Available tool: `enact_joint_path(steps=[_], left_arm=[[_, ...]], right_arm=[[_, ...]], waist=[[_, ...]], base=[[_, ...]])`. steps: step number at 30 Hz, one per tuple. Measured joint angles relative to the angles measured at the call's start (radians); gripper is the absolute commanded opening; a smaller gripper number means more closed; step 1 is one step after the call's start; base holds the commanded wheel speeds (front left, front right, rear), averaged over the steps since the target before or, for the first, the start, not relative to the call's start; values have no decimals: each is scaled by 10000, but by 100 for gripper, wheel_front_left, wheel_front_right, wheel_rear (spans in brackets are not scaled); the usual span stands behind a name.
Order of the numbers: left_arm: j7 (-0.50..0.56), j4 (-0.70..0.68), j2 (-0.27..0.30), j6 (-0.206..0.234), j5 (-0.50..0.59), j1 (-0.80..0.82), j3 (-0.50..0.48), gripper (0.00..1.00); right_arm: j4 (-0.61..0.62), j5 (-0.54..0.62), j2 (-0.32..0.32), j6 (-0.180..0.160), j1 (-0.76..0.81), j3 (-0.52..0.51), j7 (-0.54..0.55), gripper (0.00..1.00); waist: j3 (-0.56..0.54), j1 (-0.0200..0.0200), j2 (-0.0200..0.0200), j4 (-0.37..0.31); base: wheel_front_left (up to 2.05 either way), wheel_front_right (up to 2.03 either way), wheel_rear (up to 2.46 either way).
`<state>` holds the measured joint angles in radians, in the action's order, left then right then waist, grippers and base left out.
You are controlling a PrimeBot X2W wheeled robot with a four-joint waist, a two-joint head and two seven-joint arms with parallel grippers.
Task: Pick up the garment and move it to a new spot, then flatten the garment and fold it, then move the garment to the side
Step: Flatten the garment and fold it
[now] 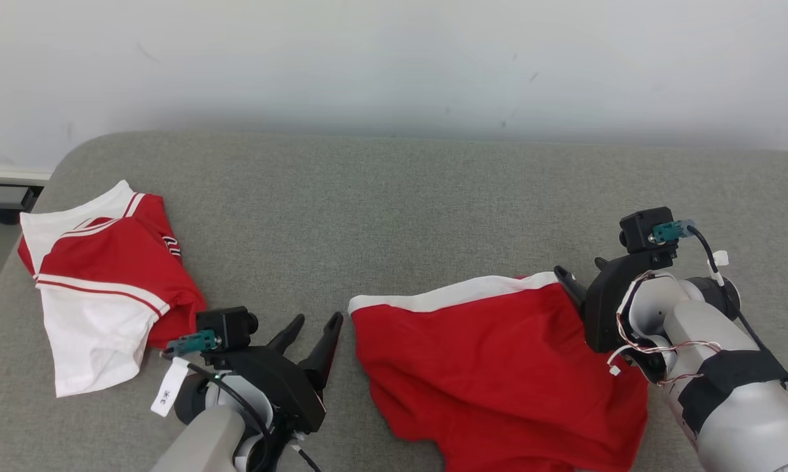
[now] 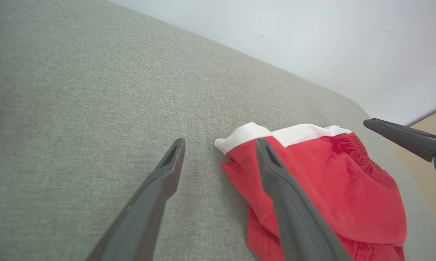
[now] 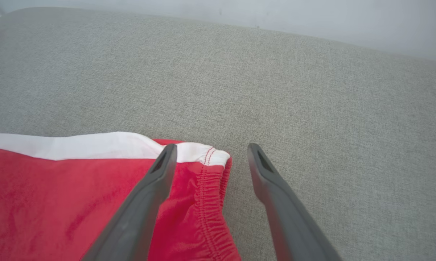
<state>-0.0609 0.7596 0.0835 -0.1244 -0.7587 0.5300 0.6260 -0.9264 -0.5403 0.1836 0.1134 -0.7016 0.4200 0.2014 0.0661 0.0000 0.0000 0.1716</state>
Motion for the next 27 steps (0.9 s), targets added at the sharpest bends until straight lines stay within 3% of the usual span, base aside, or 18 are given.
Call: enact_joint_path(steps=[10,26,27], left_arm=[[88,-391,-65,0,-341,-83,389,100],[692,309,-224,0,-949,764,755,100],[706,385,-238,0,-949,773,769,84]], right_arm=[[-107,0,-71,10,-1,109,-90,100],[-825,-4,-497,12,-476,259,186,100],[-863,-4,-539,12,-487,276,186,100]], waist=[[114,0,0,-169],[891,0,0,-301],[936,1,1,-303]], base=[[0,0,0],[0,0,0],[0,0,0]])
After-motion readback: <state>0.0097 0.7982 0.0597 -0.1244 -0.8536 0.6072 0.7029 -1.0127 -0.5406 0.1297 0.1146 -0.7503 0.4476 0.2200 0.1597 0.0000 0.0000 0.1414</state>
